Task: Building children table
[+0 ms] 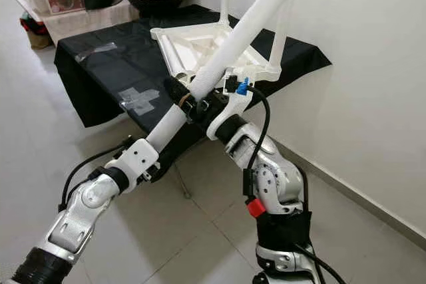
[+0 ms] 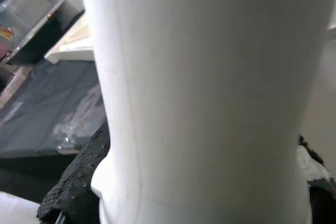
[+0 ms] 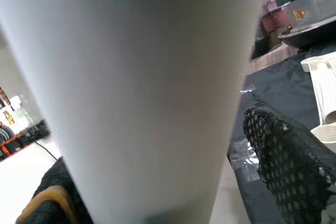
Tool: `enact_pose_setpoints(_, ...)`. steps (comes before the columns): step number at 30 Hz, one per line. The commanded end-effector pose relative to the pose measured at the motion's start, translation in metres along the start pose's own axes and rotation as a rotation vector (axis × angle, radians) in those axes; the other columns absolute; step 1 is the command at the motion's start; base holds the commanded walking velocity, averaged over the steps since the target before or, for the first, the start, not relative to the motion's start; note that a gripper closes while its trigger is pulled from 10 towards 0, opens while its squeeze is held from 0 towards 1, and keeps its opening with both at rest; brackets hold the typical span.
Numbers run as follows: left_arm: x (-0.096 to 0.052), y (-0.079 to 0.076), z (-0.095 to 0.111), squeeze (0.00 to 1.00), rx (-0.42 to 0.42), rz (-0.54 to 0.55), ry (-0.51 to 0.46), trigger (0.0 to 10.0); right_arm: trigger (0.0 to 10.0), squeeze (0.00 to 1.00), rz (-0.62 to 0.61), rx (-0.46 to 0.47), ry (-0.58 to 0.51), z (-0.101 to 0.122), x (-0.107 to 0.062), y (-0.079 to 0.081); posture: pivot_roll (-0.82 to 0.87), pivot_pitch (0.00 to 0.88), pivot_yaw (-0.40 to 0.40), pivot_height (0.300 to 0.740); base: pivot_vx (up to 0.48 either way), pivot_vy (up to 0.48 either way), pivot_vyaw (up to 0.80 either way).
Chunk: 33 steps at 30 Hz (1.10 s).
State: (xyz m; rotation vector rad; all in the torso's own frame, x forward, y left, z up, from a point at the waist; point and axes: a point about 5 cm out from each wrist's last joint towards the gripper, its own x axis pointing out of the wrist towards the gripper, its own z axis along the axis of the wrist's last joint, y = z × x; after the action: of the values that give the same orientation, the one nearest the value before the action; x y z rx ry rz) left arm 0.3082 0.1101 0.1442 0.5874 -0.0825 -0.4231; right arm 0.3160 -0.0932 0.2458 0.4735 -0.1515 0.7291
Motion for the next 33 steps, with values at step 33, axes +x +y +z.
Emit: enact_pose_setpoints(33, 0.023, -0.025, 0.032, 0.0, 0.017, -0.076, -0.078, 10.0, 10.0, 0.0, -0.023, 0.079, -0.037, -0.027, 0.026, 0.016, 0.1, 0.043, 0.003, 0.74, 0.0, 0.0, 0.0)
